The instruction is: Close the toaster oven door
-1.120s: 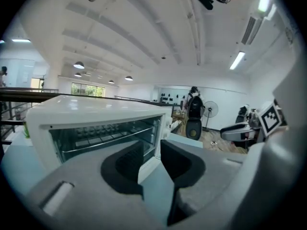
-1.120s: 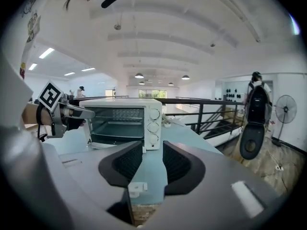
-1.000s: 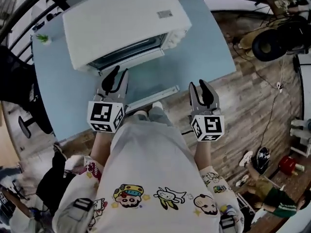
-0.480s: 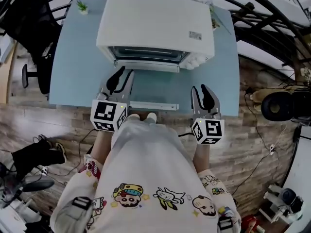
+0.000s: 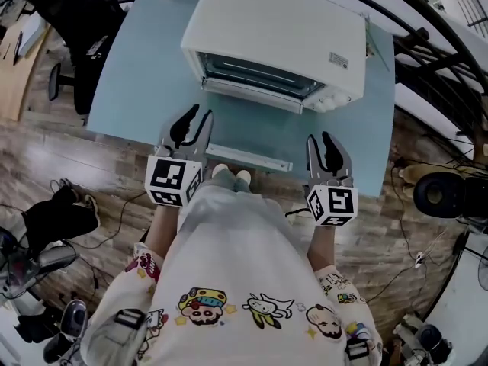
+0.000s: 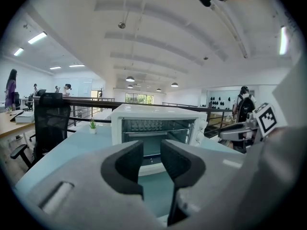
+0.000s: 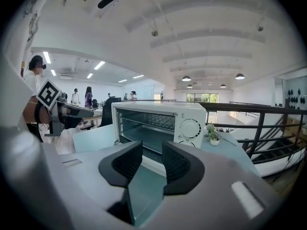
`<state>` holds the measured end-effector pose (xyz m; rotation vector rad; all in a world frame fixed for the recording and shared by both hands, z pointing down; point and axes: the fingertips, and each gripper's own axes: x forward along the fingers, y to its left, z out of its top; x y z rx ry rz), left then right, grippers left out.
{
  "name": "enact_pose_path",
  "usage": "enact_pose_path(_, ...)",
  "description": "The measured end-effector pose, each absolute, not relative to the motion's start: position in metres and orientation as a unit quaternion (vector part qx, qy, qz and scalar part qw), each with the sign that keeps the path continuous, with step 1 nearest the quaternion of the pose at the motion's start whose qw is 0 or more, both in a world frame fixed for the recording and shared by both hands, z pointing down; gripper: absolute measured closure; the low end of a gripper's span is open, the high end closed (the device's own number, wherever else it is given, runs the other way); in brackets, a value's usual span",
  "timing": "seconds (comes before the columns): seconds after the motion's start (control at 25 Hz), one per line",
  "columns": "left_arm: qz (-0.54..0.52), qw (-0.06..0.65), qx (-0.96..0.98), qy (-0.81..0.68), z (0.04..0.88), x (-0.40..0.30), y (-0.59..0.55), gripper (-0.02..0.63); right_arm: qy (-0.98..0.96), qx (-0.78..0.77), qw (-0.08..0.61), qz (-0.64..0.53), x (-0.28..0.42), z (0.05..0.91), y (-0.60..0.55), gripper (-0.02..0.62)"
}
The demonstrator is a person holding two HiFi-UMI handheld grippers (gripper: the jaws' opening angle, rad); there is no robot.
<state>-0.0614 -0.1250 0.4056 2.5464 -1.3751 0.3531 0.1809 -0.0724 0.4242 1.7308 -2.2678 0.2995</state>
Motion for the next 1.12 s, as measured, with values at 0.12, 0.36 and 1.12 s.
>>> enact_pose_path(0.12, 0.12, 0.114, 0.87, -0.465, 0.404, -0.066, -0.124, 0.502, -0.779, 0.602, 0.139, 0.102, 0.175, 0.422, -0.069, 0.463)
enact_pose_path(0.36, 0.115, 0.115, 0.874, -0.457, 0.403, -0.071, -0.122, 0.502, -0.776, 0.606, 0.139, 0.108, 0.165, 0.422, -0.061, 0.465)
enact_pose_path(1.12, 0.134, 0.149, 0.872, -0.447, 0.439, -0.095, -0.099, 0.483, -0.785, 0.59, 0.149, 0.119, 0.134, 0.432, -0.057, 0.465)
